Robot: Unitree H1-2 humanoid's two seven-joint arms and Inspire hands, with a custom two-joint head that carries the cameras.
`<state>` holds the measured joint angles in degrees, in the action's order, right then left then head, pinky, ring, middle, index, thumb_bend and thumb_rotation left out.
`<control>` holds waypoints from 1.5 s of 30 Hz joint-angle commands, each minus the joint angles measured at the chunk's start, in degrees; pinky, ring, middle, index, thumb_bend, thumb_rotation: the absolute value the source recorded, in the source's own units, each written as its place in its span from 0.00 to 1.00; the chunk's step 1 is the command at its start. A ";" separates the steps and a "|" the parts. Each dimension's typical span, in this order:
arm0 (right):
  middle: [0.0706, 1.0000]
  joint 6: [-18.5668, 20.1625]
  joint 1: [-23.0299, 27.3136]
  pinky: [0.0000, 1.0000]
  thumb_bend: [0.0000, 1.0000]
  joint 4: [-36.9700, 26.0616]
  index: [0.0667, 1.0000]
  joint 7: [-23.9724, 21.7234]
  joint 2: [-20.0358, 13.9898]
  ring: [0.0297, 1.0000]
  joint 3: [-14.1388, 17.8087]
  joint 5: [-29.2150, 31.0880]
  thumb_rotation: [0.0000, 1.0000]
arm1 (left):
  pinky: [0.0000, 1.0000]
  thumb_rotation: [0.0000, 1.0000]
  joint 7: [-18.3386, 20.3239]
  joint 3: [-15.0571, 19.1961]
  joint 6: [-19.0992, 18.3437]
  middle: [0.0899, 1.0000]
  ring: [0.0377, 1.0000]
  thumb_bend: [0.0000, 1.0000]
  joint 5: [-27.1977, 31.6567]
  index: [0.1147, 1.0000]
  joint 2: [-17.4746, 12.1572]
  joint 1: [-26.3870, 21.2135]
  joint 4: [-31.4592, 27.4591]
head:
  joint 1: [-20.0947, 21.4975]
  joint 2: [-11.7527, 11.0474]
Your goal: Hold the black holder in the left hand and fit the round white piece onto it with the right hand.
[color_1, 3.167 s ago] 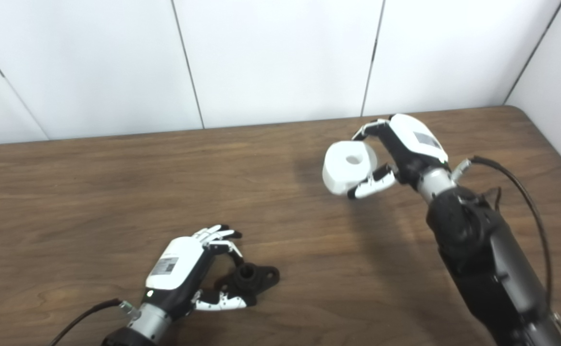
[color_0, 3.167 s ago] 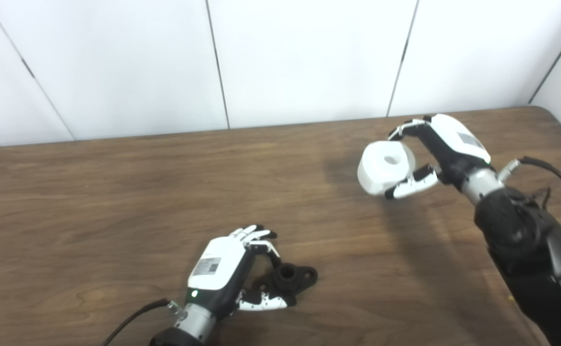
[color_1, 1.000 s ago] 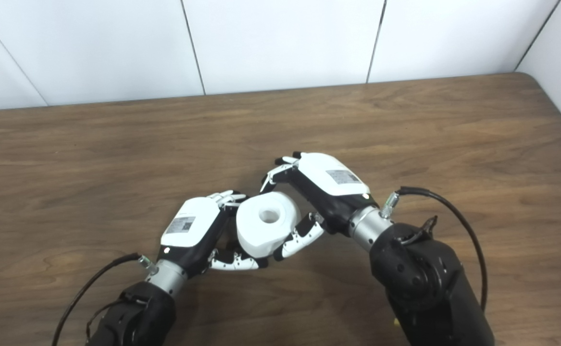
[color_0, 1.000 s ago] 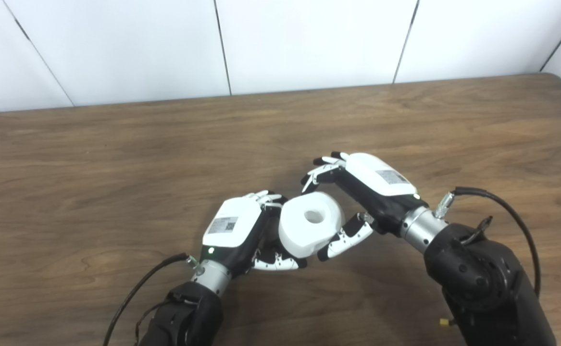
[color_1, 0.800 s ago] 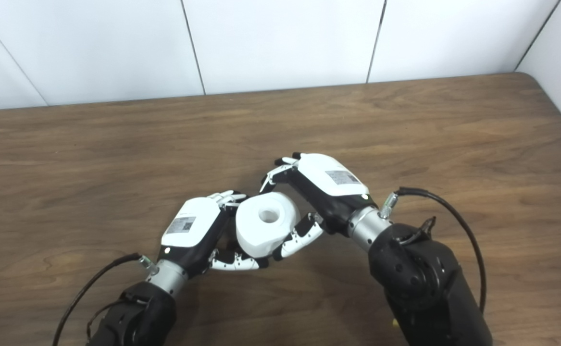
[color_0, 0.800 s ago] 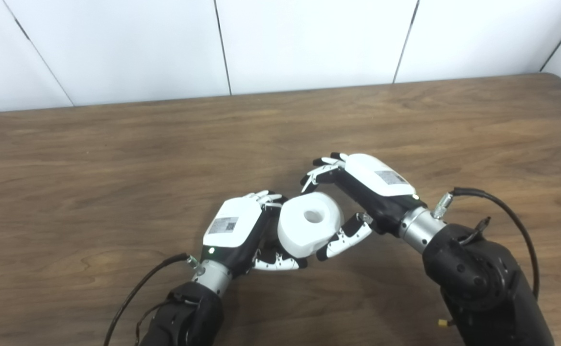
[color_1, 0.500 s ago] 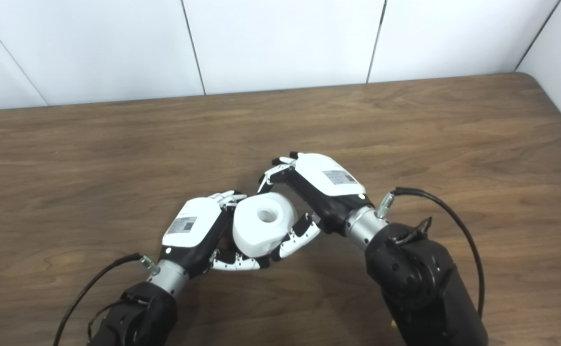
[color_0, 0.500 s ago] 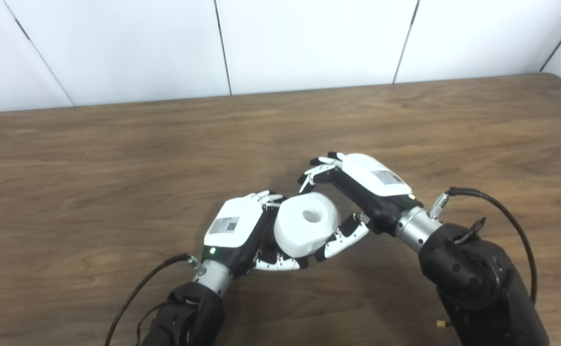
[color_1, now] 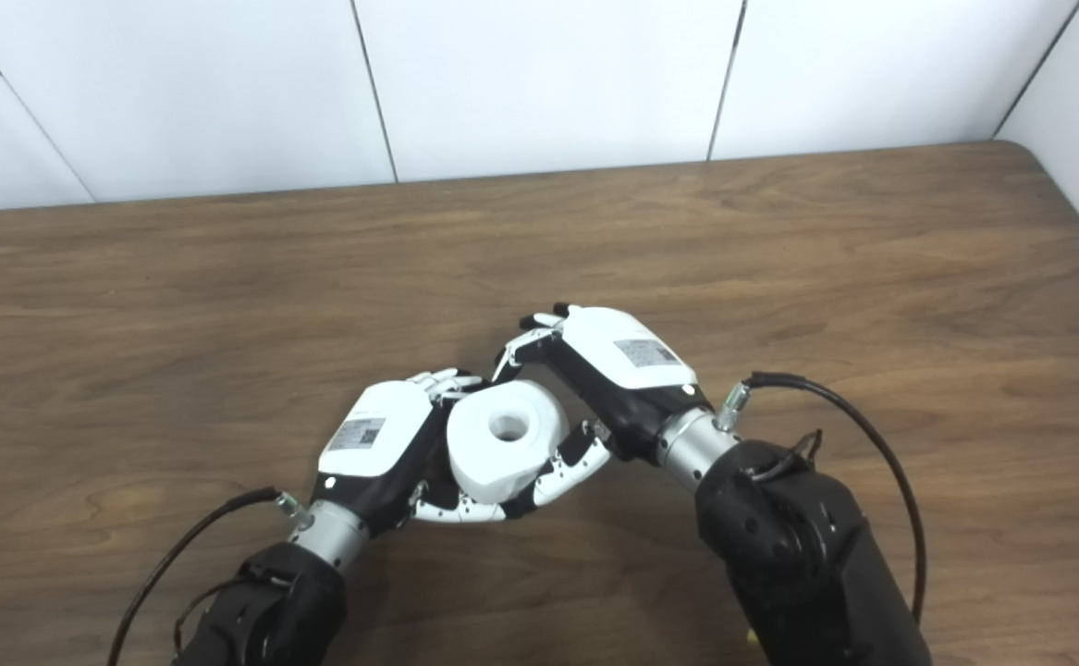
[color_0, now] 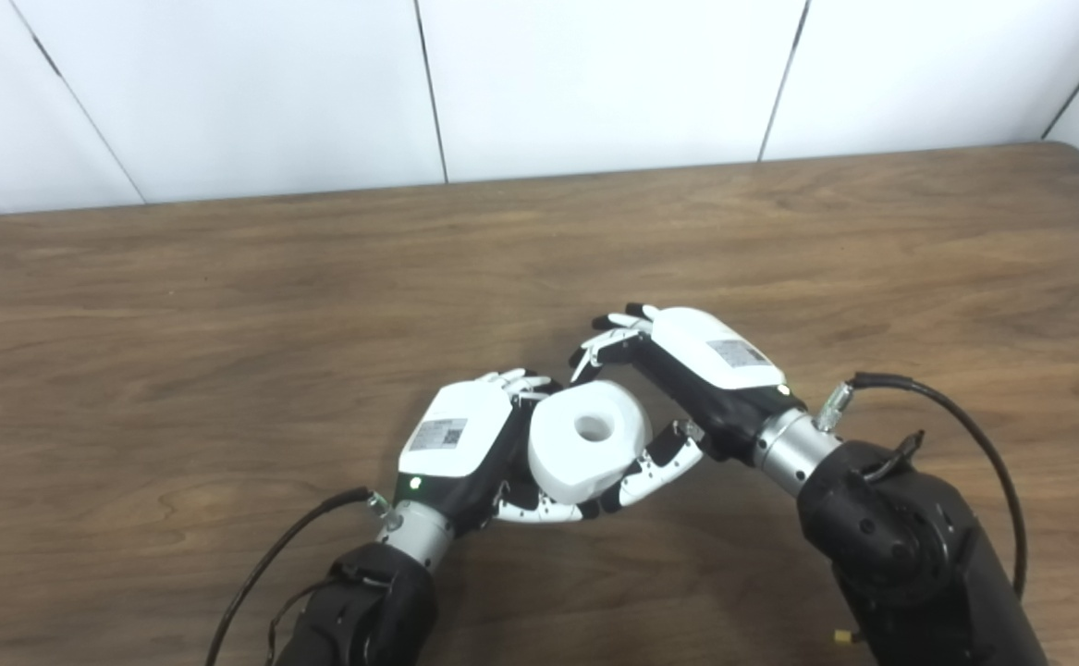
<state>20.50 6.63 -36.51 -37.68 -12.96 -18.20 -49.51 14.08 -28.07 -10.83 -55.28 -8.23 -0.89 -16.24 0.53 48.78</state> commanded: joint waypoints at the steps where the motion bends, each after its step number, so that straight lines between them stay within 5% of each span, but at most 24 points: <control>1: 0.77 -1.62 0.45 1.00 0.53 -0.67 0.44 1.63 0.33 0.92 -0.03 -0.28 0.14 | 0.89 0.06 2.78 -0.88 -0.62 0.81 0.89 0.51 -0.05 0.42 -0.09 0.66 0.44 | 0.01 0.02; 20: 0.77 -2.17 0.64 1.00 0.52 -0.53 0.45 0.08 -0.98 0.91 -0.75 -2.08 0.16 | 0.87 0.06 3.21 -0.77 -1.13 0.81 0.89 0.51 0.11 0.42 -0.09 0.82 -0.26 | 0.69 0.21; 22: 0.77 -2.16 0.60 1.00 0.88 -0.64 0.53 0.01 -1.00 0.91 -0.67 -2.03 0.30 | 0.87 0.06 3.37 -0.80 -1.18 0.81 0.88 0.51 0.11 0.42 -0.14 0.77 -0.32 | 0.69 0.21; 25: 0.78 -2.11 0.69 1.00 0.98 -0.74 0.57 -0.33 -0.99 0.91 -0.73 -2.40 0.36 | 0.87 0.06 3.55 -0.77 -1.30 0.81 0.89 0.51 0.16 0.42 -0.18 0.72 -0.26 | 0.77 0.16; 38: 0.92 -2.17 0.78 1.00 1.00 -1.33 0.84 -3.54 -1.51 1.00 -1.03 -4.44 0.44 | 0.86 0.06 4.12 -0.65 -1.78 0.81 0.89 0.51 -0.08 0.42 -0.38 0.50 0.18 | 0.77 -0.03; 45: 0.94 -2.69 0.54 1.00 1.00 -1.23 0.88 -3.74 -1.63 1.00 -0.95 -4.89 0.45 | 0.85 0.06 5.10 -0.54 -2.11 0.82 0.89 0.51 -0.35 0.42 -0.33 0.59 0.15 | 0.78 -0.15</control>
<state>19.51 6.22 -36.09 -42.06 -14.38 -19.41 -53.95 15.66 -28.02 -11.57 -56.15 -8.25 -1.27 -16.83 1.23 48.60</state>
